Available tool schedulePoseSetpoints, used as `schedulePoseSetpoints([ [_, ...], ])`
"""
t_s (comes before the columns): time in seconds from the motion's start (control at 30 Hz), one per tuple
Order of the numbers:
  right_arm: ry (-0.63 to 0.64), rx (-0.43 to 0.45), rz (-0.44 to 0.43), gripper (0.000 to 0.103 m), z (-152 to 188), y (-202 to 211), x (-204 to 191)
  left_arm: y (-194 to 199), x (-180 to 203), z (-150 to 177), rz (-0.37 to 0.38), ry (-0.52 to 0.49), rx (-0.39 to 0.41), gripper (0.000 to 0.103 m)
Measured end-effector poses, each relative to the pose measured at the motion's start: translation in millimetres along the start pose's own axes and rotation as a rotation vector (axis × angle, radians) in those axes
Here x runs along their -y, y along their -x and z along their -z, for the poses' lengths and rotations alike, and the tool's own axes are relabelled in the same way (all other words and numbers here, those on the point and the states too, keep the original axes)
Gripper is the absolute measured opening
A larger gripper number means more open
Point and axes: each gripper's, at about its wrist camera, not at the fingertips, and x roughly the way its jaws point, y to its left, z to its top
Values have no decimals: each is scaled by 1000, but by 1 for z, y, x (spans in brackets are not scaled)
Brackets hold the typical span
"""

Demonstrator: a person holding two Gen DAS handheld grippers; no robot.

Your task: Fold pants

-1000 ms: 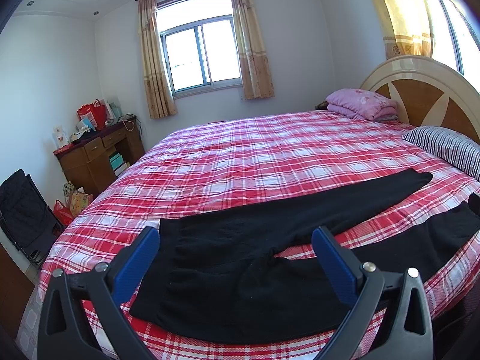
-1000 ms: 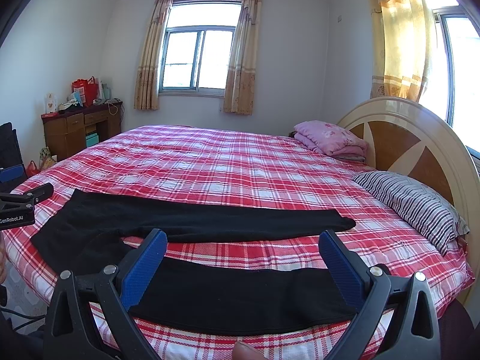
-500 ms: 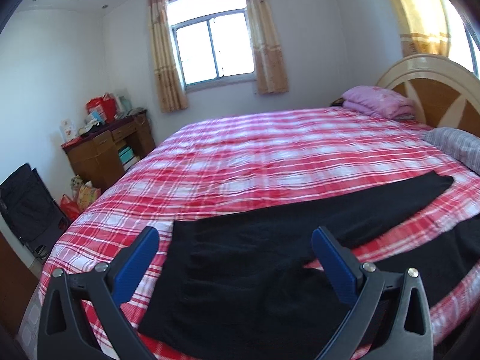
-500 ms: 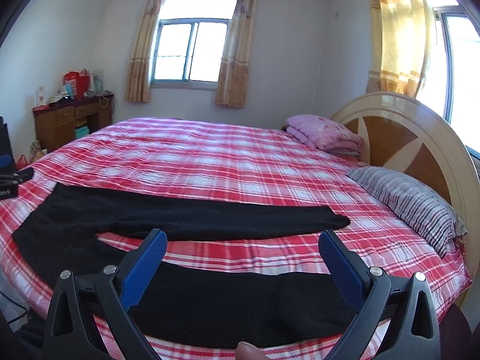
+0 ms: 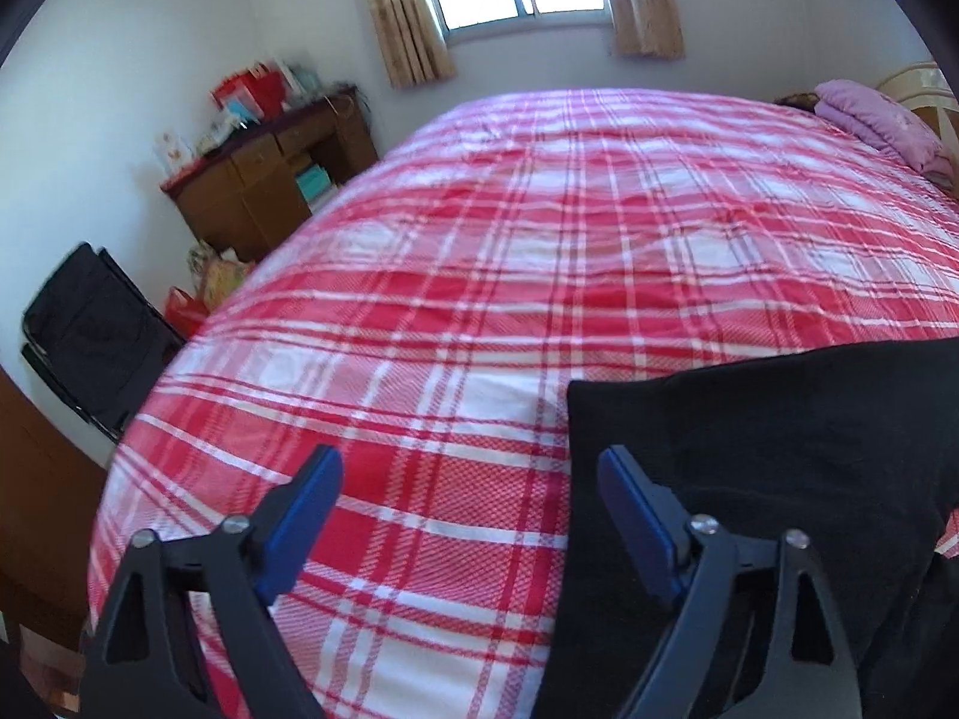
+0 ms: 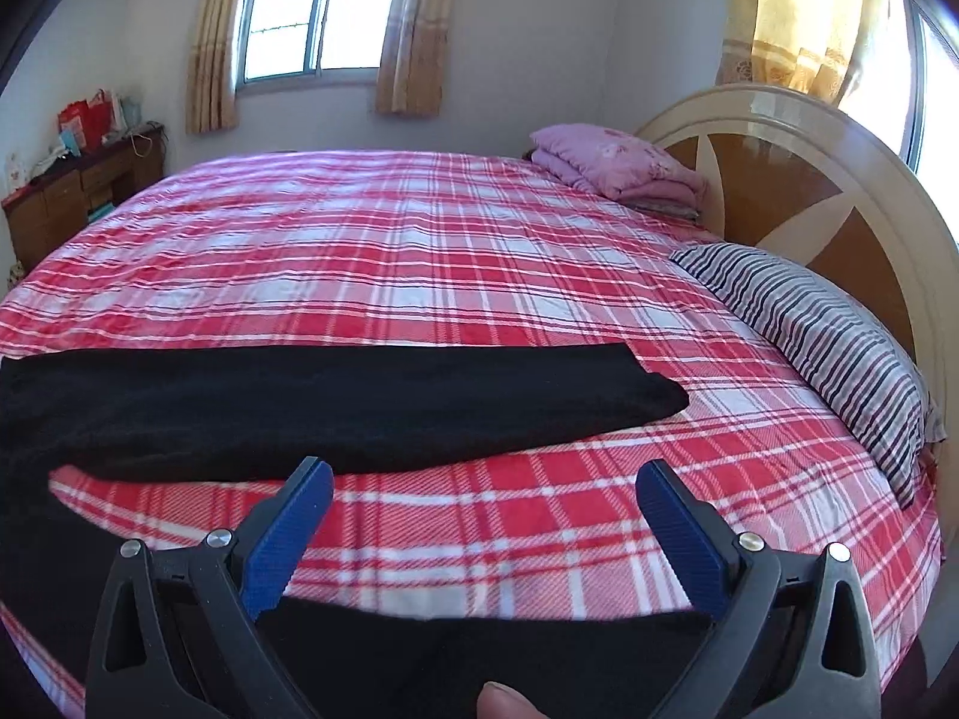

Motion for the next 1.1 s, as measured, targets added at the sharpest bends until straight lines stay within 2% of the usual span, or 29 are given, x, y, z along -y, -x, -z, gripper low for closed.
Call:
schedulePoseSetpoints([
  [0.1,-1,-37,-8,102,-11,-19,8,-13,16,-3,44,-32,-31,79],
  [0.27,9,-85,17,102,-24,-42,27,-32,46,-16,90,-106,-56,71],
  [0.33,7,-110,33,102,-28,-54,40,-48,51,-22,91,-125,-83,57],
  [0.37,0,-121,41,102,-31,-60,48,-55,51,-24,94,-127,-105,53],
  [0.43,-27,-142,55,102,-35,-72,67,-65,49,-25,143,-108,-133,40],
  [0.47,-45,-156,65,101,-38,-80,79,-66,48,-26,170,-100,-134,36],
  [0.53,-76,-178,85,99,-43,-95,98,-67,47,-28,194,-103,-135,35],
  [0.6,-99,-196,100,88,-48,-113,117,-69,46,-30,213,-101,-148,34],
  [0.67,-105,-216,117,86,-54,-131,130,-71,43,-31,239,-72,-157,34],
  [0.9,-81,-280,94,85,-70,-207,143,-81,32,-29,321,-16,-159,32],
  [1.1,-56,-307,37,85,-73,-245,137,-81,35,-30,307,-36,-158,32],
])
